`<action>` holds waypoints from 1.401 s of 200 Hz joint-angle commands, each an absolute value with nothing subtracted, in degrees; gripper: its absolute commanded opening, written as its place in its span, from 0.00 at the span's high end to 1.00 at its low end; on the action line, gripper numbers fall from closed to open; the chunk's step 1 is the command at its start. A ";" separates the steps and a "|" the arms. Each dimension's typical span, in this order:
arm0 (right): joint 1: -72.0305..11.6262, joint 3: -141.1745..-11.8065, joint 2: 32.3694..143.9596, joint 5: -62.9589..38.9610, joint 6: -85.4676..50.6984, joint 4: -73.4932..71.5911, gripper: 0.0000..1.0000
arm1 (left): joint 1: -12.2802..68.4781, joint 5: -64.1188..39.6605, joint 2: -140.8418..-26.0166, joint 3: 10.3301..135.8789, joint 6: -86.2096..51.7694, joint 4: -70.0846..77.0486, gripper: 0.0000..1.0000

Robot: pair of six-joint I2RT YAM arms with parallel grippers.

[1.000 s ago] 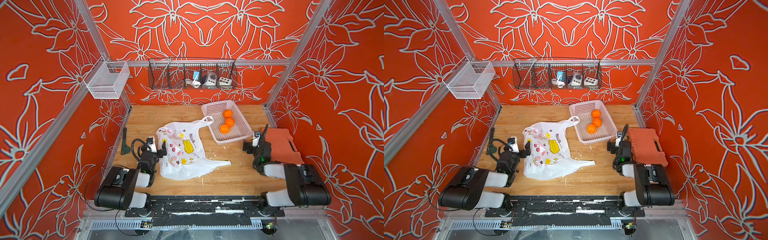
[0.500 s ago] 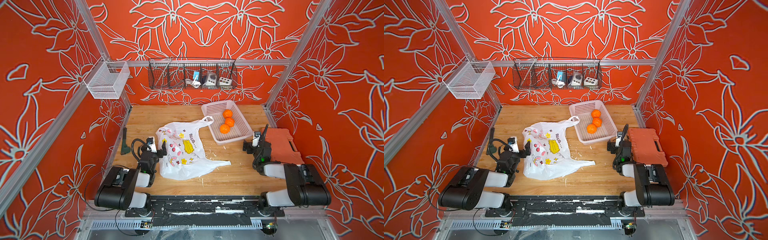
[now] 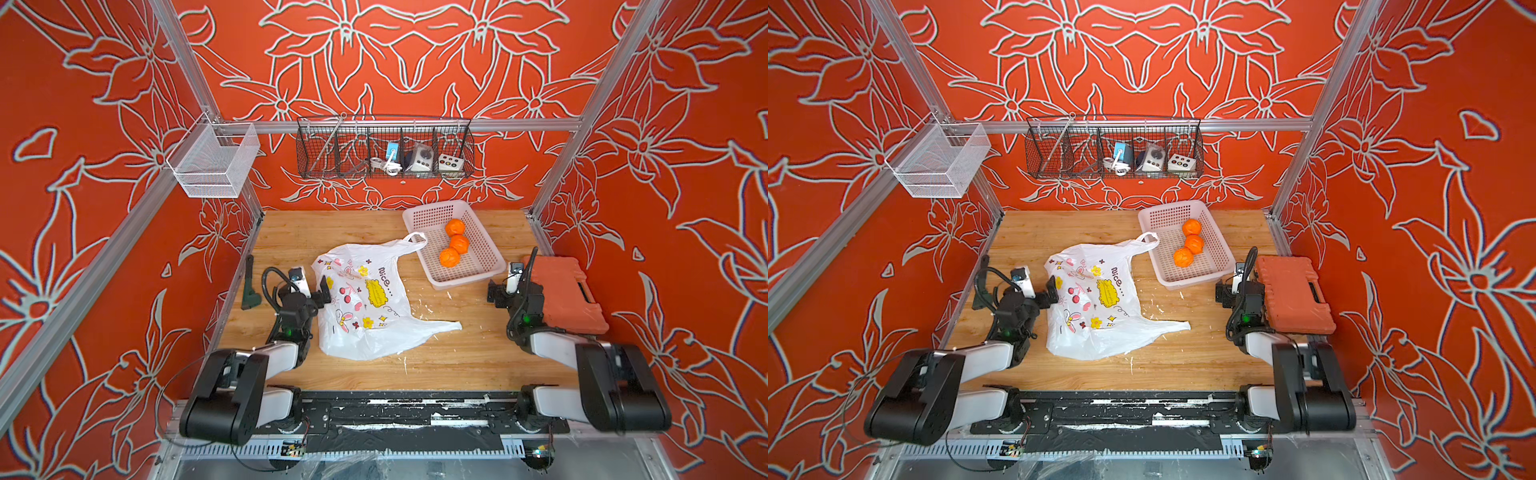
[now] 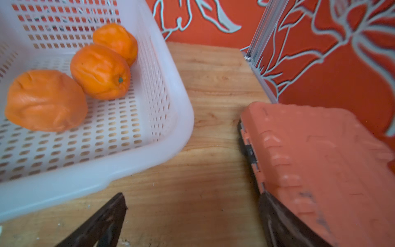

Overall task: Place the oranges into plastic bags & tie knots
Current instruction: Pick up the plastic bag at the center of the board.

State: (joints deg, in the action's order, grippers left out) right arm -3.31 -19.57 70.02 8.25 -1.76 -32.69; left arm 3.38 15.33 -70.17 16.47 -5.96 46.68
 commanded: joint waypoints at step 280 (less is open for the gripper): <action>-5.01 -53.26 64.33 -13.55 -23.48 26.36 0.13 | 43.55 30.59 -119.80 93.93 -52.09 -40.62 0.56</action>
State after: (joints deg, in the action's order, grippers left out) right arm -4.56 -51.05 64.14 -12.73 -23.49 25.34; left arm 43.55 28.08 -119.02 91.94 -52.07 -37.71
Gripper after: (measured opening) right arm 0.869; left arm 0.515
